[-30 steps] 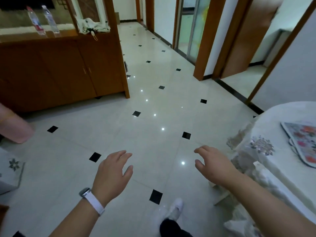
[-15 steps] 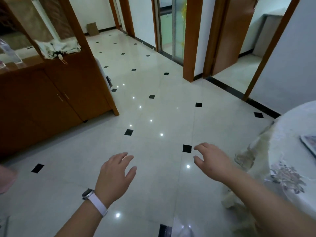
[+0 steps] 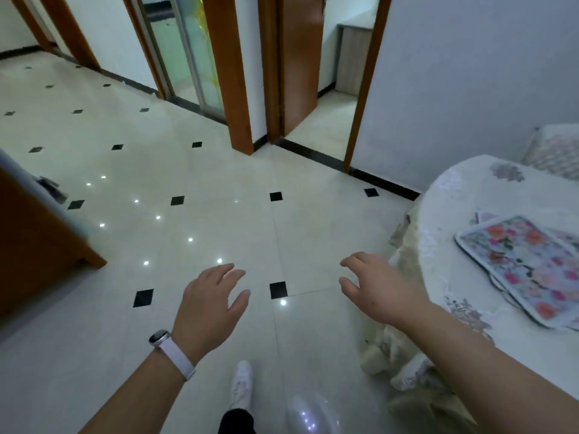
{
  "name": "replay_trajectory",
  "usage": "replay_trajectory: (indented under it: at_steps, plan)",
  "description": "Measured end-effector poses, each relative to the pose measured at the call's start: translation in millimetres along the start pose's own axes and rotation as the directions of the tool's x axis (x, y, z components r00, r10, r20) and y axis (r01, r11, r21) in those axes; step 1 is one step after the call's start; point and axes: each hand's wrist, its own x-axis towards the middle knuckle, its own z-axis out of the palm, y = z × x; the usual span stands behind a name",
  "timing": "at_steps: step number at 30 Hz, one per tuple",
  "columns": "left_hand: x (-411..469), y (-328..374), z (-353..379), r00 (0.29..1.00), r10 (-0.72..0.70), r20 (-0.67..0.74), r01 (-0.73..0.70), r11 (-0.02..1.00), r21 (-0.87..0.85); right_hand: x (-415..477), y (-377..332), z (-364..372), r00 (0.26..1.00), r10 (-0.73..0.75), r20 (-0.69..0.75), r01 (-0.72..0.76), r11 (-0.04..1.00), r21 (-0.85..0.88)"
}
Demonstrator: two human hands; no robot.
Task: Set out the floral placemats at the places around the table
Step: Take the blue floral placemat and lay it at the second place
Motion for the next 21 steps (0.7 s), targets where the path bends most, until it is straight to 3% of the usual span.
replay_trajectory:
  at_steps: [8,13,21]
  plan:
    - [180.7,-41.0,24.9,0.942,0.325,0.08,-0.318,0.943,-0.094,78.0,6.8,-15.5,0.931,0.355,-0.08,-0.354,0.935,0.022]
    - [269.1,-45.5,27.8,0.871,0.48,0.102,-0.47,0.876,-0.109,104.4,3.7,-29.4,0.864,0.476,-0.166,-0.481,0.877,0.016]
    - [347.9,-5.4,60.8,0.741,0.647,0.179,-0.622,0.762,-0.18,119.1,26.3,-27.8,0.74,0.65,-0.171,-0.648,0.758,0.075]
